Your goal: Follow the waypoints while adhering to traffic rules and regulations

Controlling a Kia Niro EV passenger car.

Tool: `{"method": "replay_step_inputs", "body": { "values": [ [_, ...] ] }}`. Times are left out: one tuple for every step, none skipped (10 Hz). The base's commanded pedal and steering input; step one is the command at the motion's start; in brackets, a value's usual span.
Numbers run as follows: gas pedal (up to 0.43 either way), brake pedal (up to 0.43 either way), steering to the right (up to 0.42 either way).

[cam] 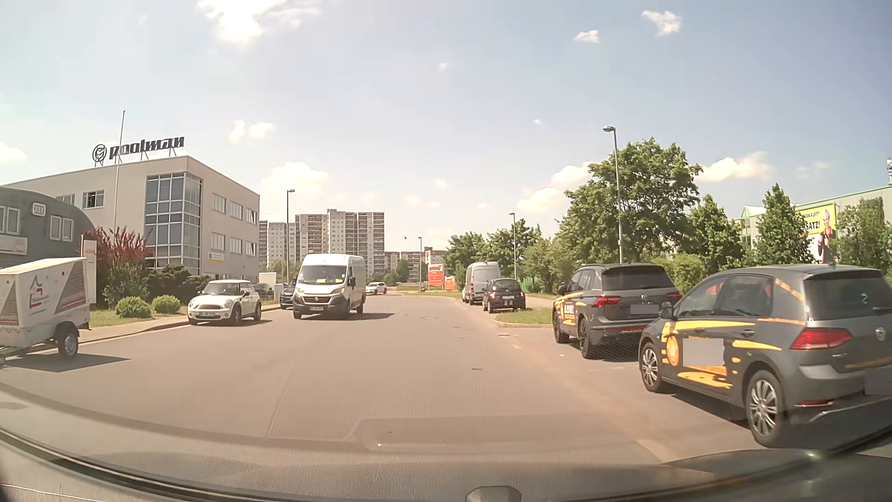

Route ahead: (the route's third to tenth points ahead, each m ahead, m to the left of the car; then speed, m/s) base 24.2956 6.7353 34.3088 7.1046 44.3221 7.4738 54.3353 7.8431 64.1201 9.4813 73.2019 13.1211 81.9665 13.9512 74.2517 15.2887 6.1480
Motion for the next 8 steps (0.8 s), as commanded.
{"method": "replay_step_inputs", "body": {
  "values": [
    [0.138, 0.0, -0.004],
    [0.138, 0.0, -0.005],
    [0.138, 0.0, -0.005],
    [0.138, 0.0, -0.006],
    [0.138, 0.0, -0.007],
    [0.138, 0.0, -0.007],
    [0.138, 0.0, -0.007],
    [0.138, 0.0, -0.007]
  ]
}}
